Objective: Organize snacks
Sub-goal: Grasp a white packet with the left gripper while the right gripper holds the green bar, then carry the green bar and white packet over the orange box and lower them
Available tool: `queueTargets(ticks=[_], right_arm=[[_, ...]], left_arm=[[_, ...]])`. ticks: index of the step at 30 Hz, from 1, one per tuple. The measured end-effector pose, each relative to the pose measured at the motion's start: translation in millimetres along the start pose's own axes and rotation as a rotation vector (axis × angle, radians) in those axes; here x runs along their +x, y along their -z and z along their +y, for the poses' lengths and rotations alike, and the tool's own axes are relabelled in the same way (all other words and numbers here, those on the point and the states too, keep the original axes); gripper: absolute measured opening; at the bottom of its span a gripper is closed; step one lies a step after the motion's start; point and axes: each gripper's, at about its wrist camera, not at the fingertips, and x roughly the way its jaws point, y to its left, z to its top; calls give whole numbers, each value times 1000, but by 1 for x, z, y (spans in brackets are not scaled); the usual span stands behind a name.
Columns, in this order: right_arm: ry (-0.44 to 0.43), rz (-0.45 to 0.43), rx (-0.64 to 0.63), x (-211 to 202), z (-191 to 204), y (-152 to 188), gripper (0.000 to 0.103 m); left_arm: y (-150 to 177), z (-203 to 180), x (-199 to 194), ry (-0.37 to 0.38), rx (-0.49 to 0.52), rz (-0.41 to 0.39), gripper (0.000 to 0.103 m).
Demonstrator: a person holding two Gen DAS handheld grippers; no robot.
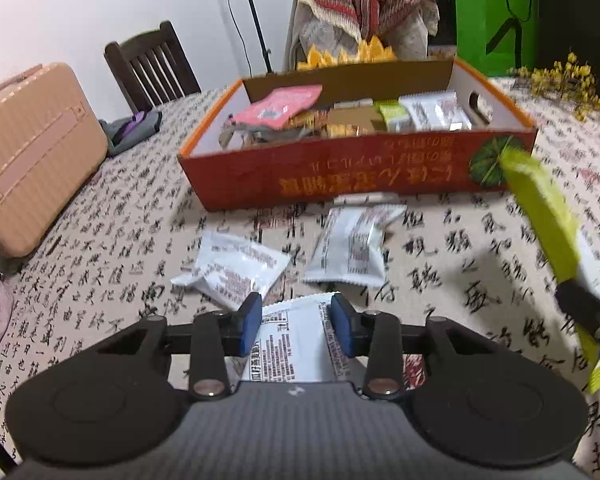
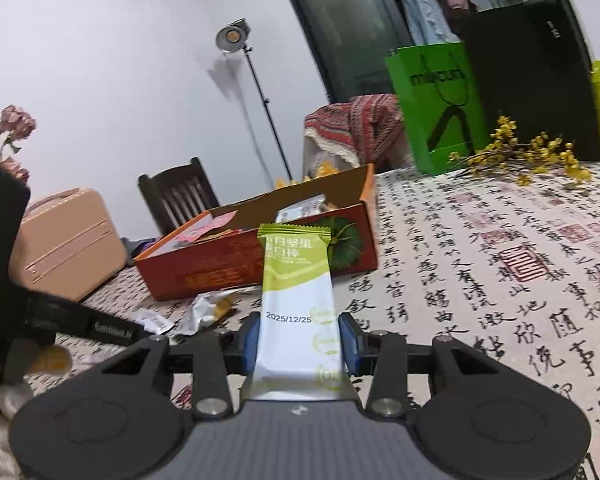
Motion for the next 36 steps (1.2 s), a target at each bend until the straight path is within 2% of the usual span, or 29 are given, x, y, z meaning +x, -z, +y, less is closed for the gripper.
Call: queueTargets(ticks=[3, 6, 12, 20, 26, 36], right_arm=[[-26, 15, 5, 1, -1, 0, 40], [-5, 21, -2, 1, 1, 1, 40], [27, -45, 14, -6, 0, 3, 40], [160, -80, 80, -14, 3, -5, 40], [201, -89, -6, -21, 33, -21, 40], [181, -140, -58, -15, 68, -48, 40]], left_arm=[[-3, 5, -9, 12, -18, -42, 39], [-2, 12, -18, 32, -28, -73, 39], [7, 33, -27, 105, -37, -140, 39], [10, 54, -34, 247, -41, -229, 39], [4, 64, -38, 318, -96, -282, 39], [-16, 79, -53, 313, -129, -341, 39]])
